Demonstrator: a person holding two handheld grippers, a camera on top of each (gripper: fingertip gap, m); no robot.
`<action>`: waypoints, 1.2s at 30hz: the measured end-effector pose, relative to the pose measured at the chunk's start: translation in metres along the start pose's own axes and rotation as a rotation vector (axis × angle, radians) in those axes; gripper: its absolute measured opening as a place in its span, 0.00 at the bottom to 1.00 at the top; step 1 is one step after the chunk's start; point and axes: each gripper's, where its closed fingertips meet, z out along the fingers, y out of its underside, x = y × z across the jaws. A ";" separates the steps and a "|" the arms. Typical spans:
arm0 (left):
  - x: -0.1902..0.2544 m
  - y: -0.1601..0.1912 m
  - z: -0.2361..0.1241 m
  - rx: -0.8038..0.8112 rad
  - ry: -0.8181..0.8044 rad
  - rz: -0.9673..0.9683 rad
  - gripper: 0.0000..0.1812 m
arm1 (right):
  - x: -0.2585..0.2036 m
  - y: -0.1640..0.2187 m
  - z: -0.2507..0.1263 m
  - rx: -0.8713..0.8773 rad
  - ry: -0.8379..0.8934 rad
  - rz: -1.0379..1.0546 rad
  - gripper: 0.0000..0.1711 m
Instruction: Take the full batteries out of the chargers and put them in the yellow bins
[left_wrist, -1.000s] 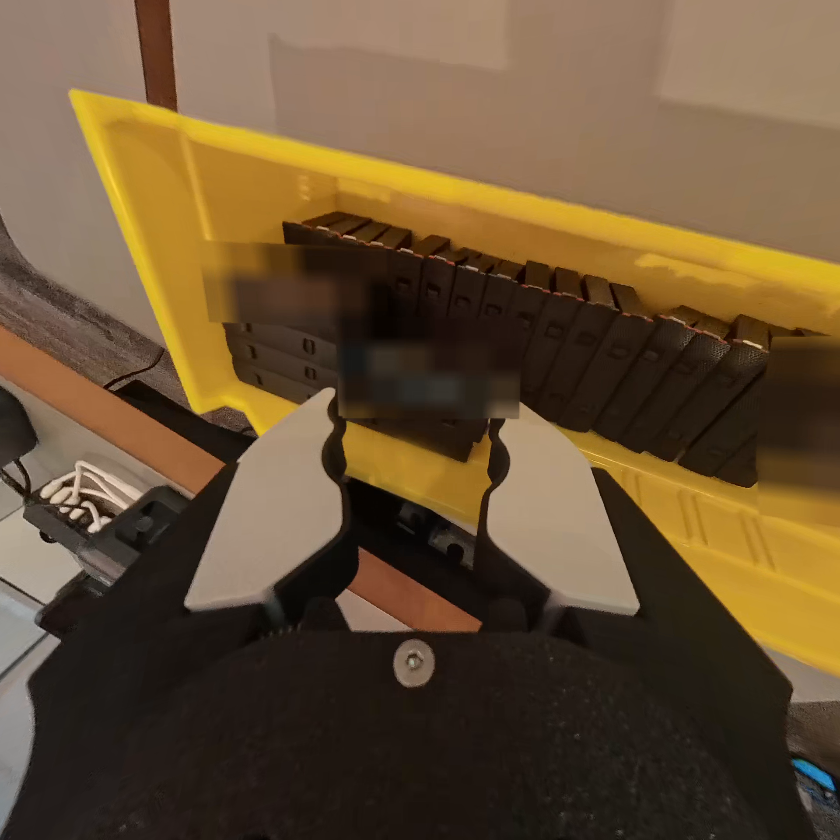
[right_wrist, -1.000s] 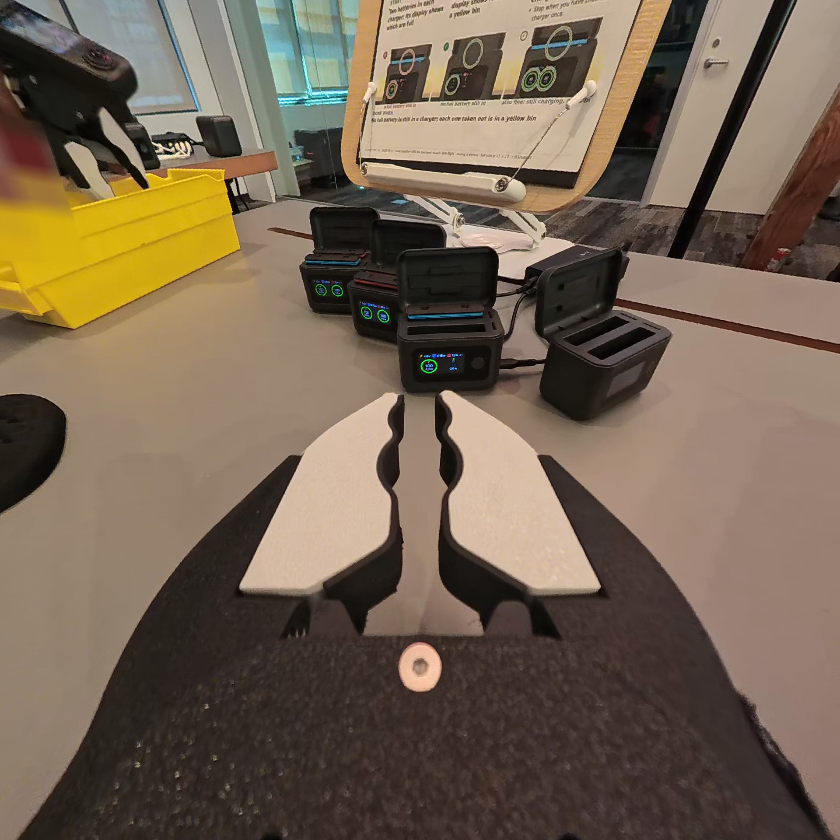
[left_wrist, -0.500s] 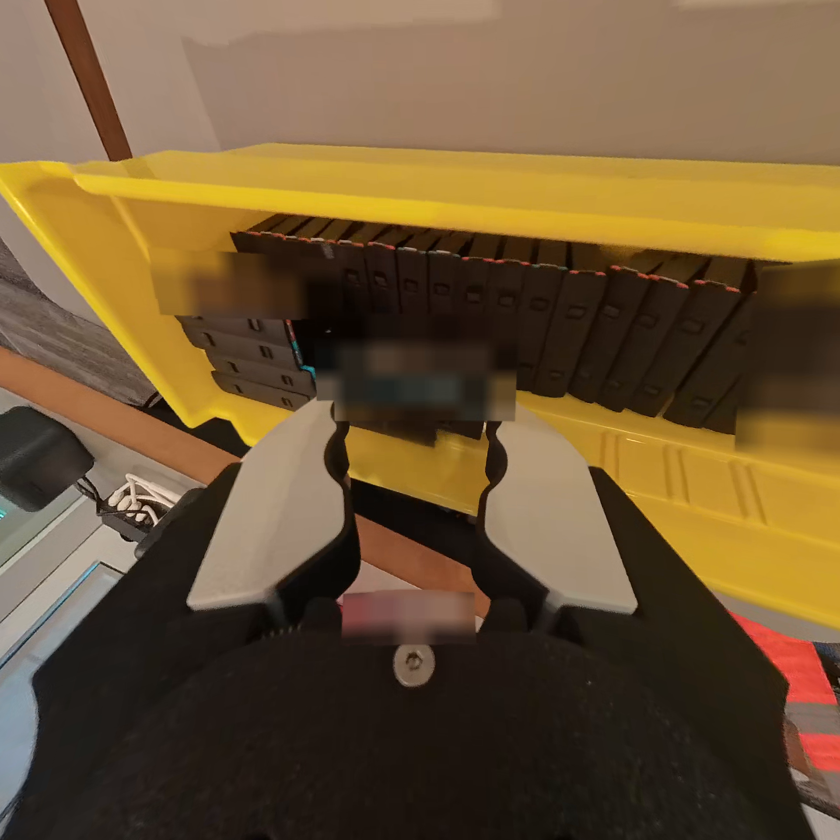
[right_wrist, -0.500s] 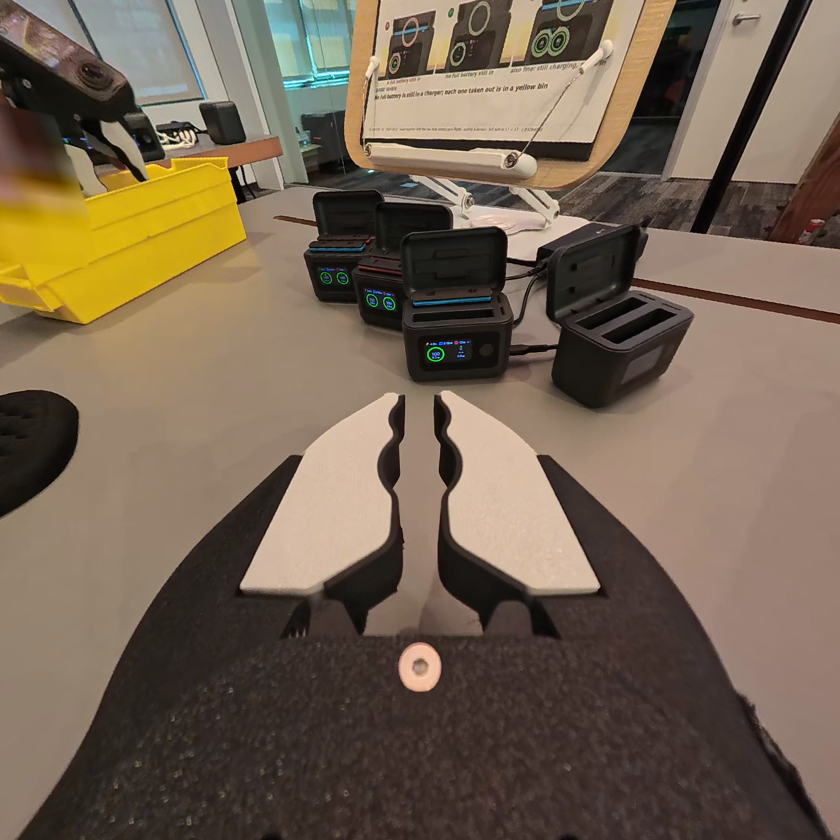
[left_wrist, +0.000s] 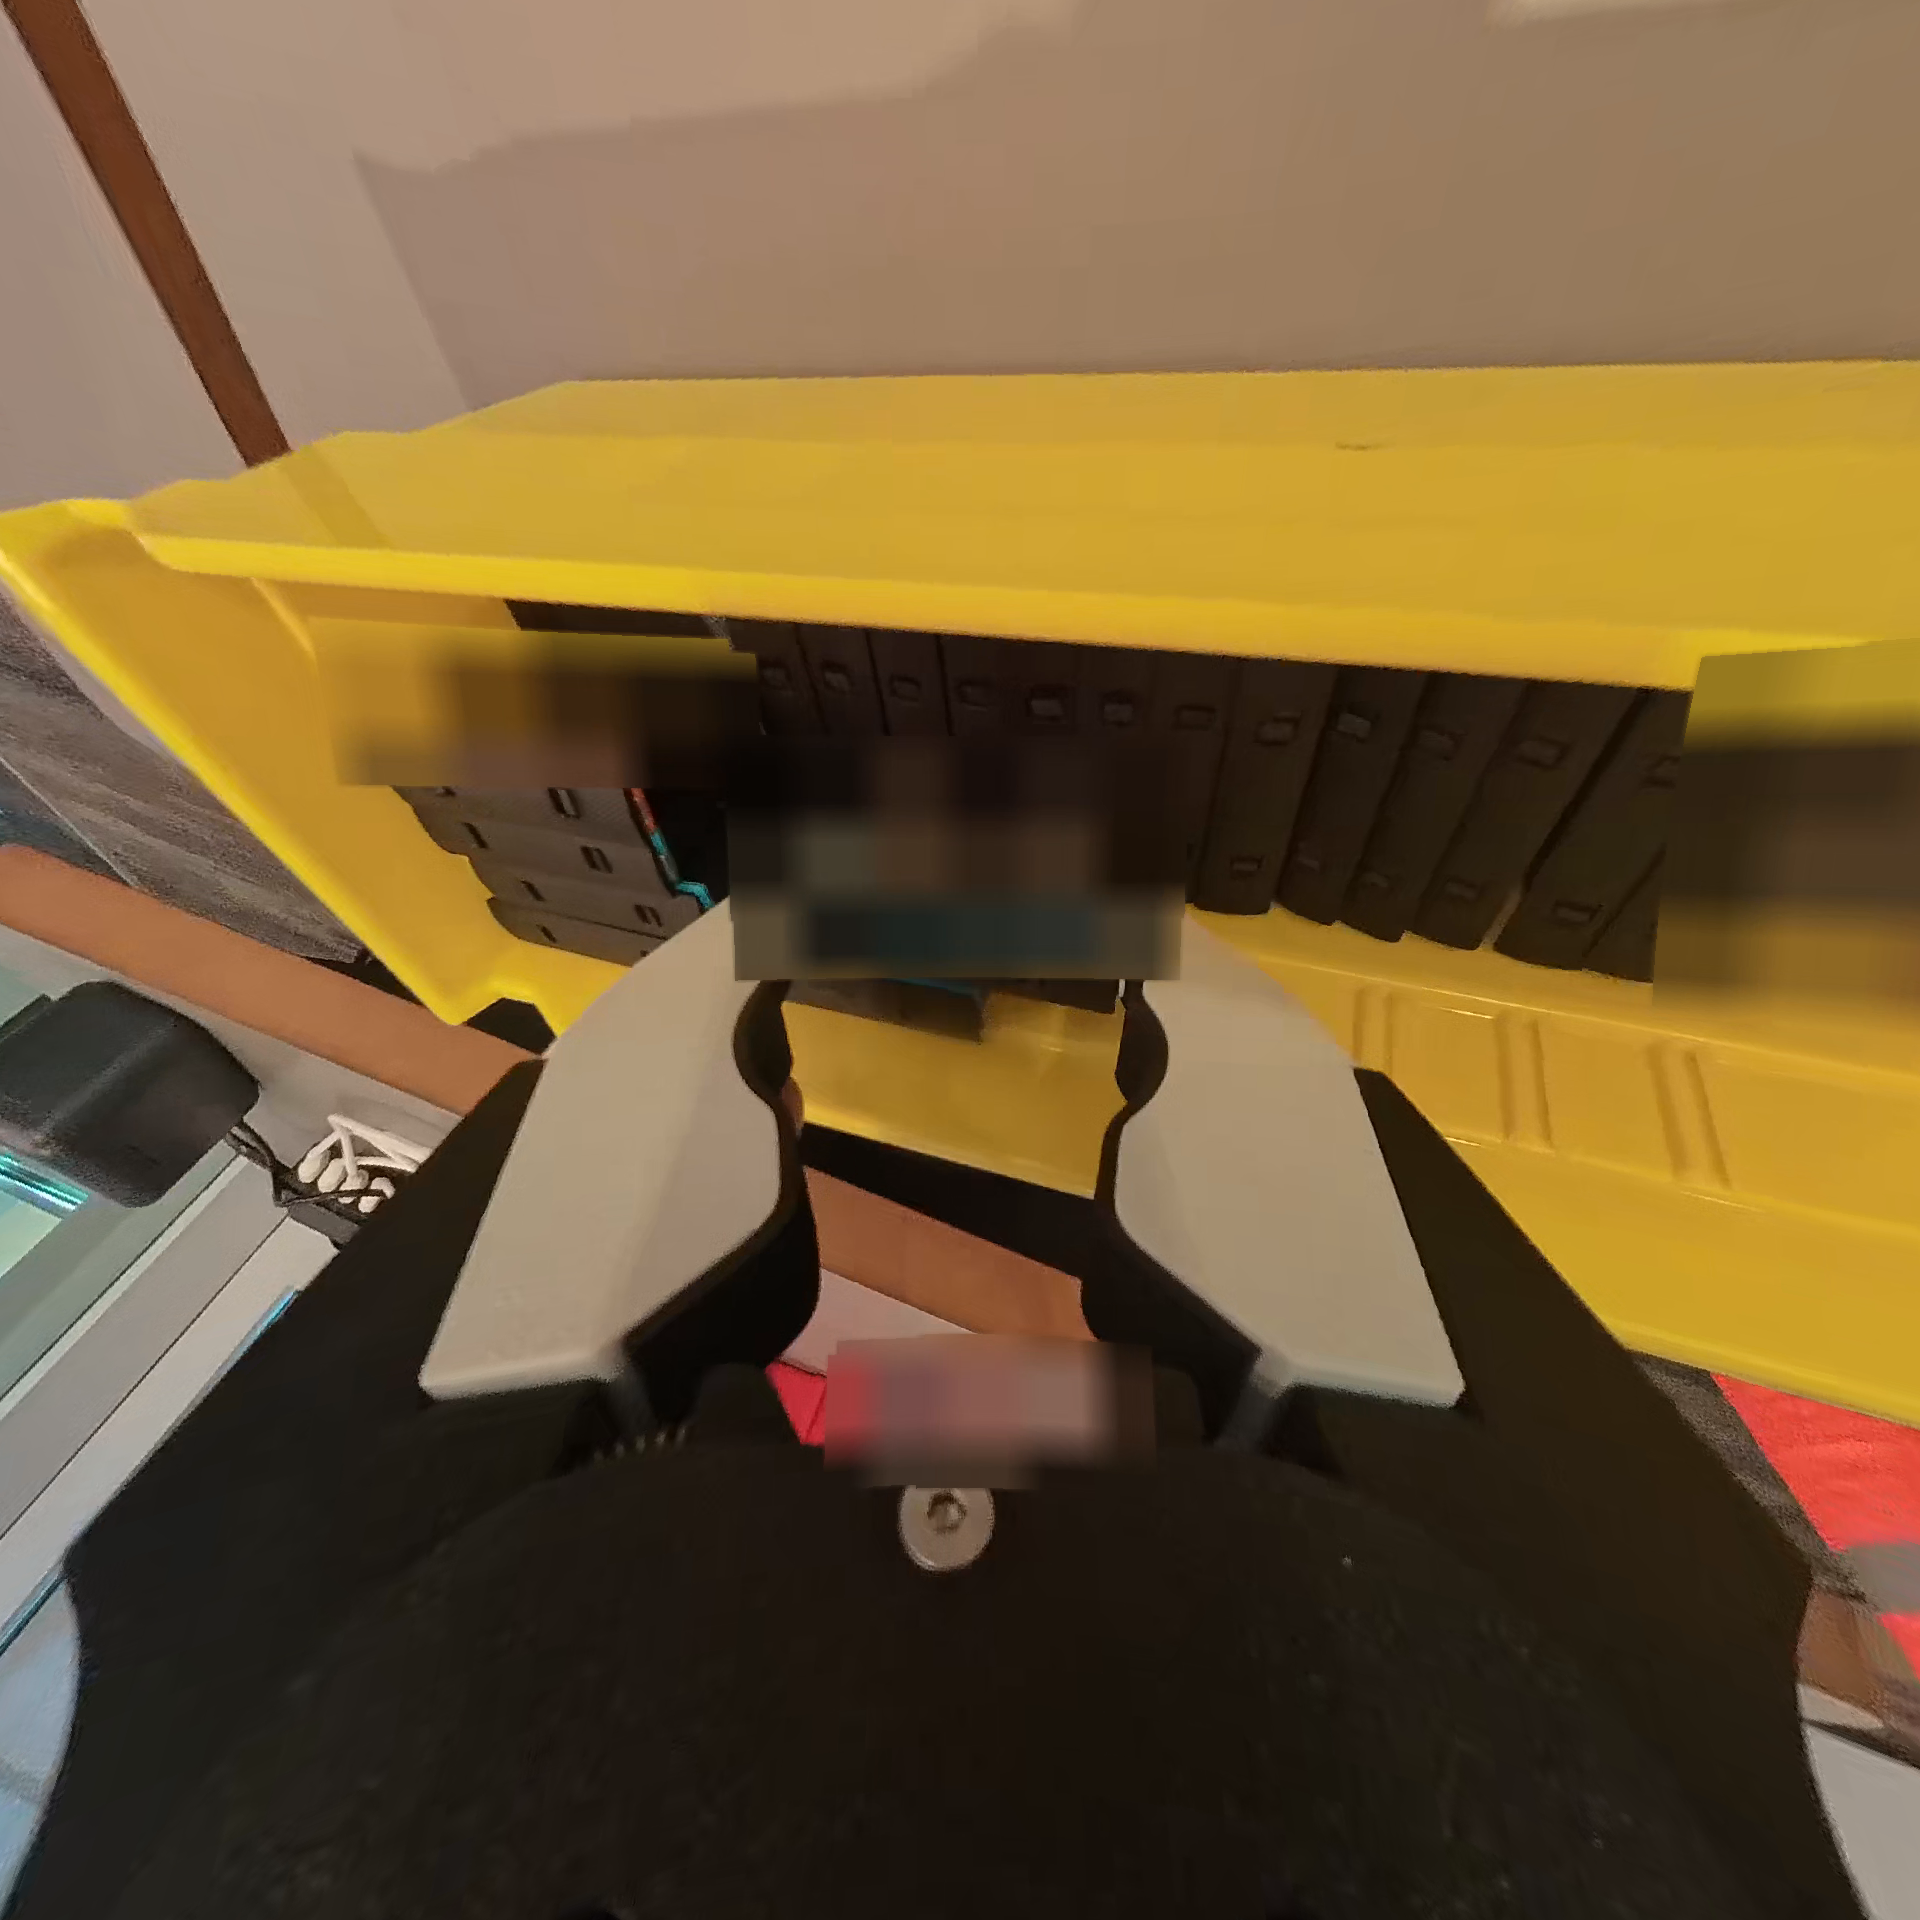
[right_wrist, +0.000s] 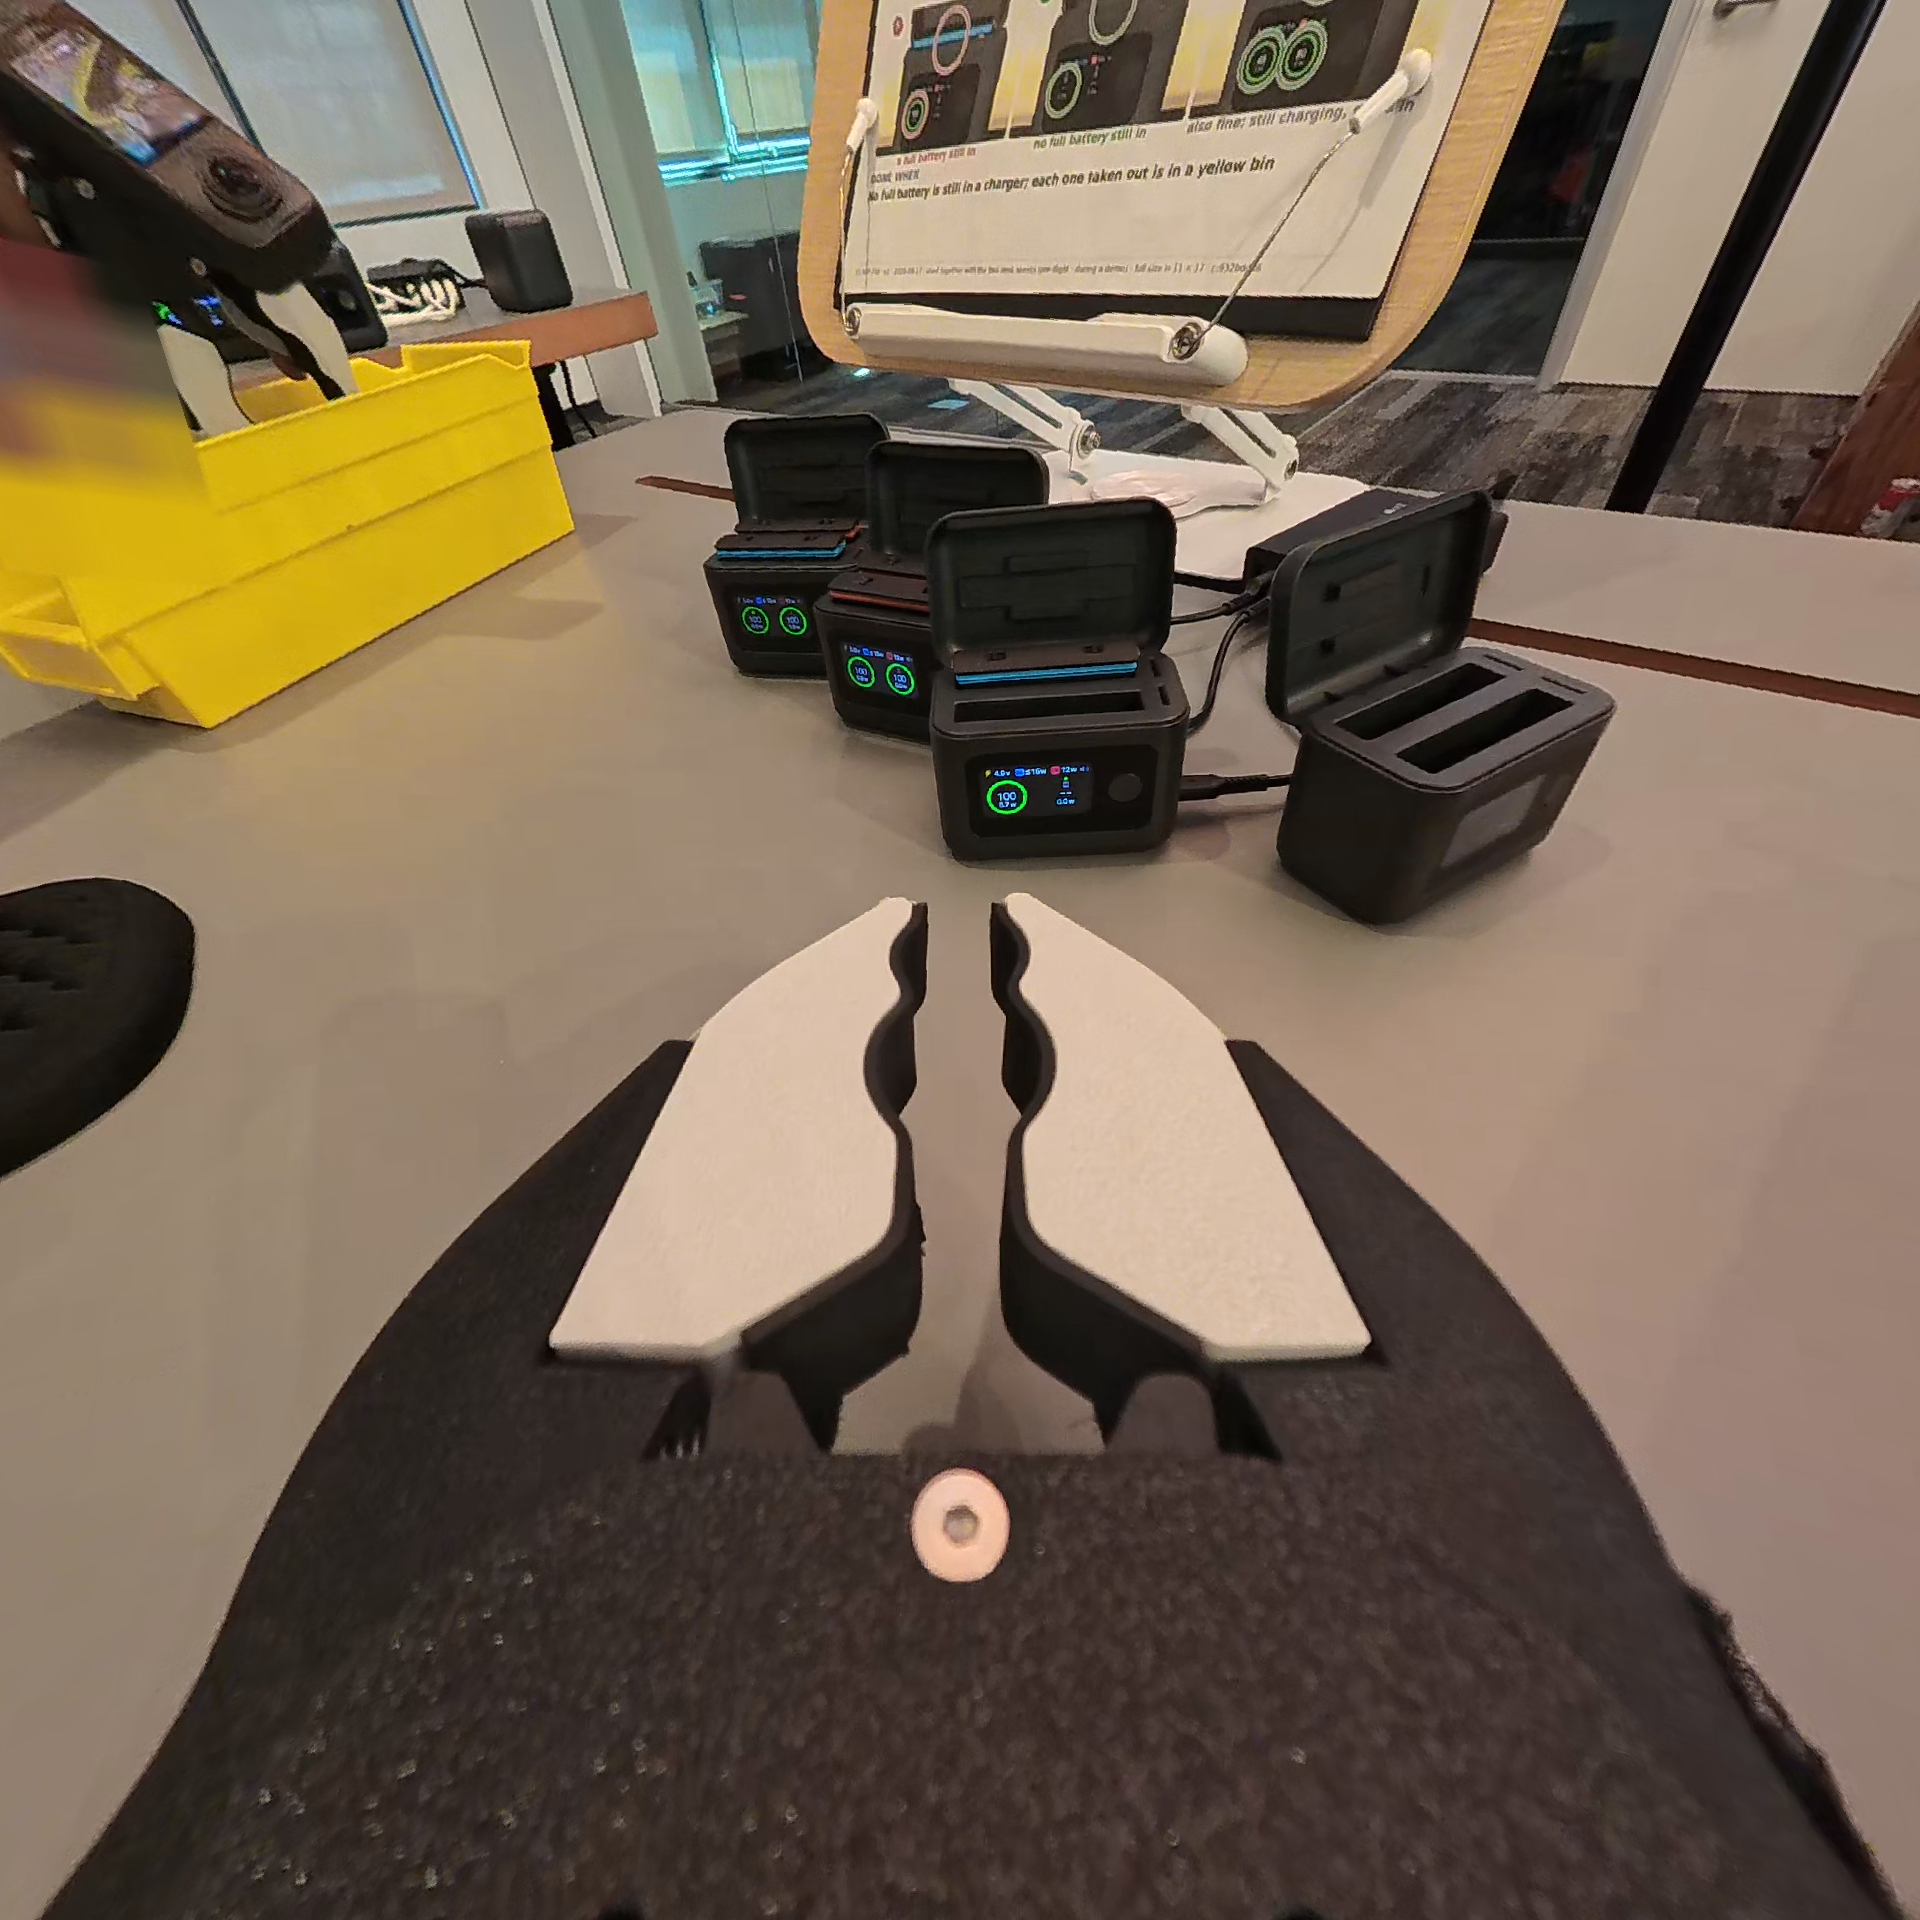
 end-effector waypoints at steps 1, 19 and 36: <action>0.000 -0.001 -0.004 0.015 -0.013 -0.002 0.34 | 0.000 0.000 0.000 0.002 -0.001 -0.001 0.06; 0.056 -0.184 -0.228 0.966 -0.477 0.058 0.34 | -0.051 -0.056 0.005 0.134 -0.264 0.008 0.12; 0.130 -0.336 -0.309 1.612 -0.443 -0.029 0.34 | -0.092 -0.137 0.031 0.181 -0.827 0.504 0.24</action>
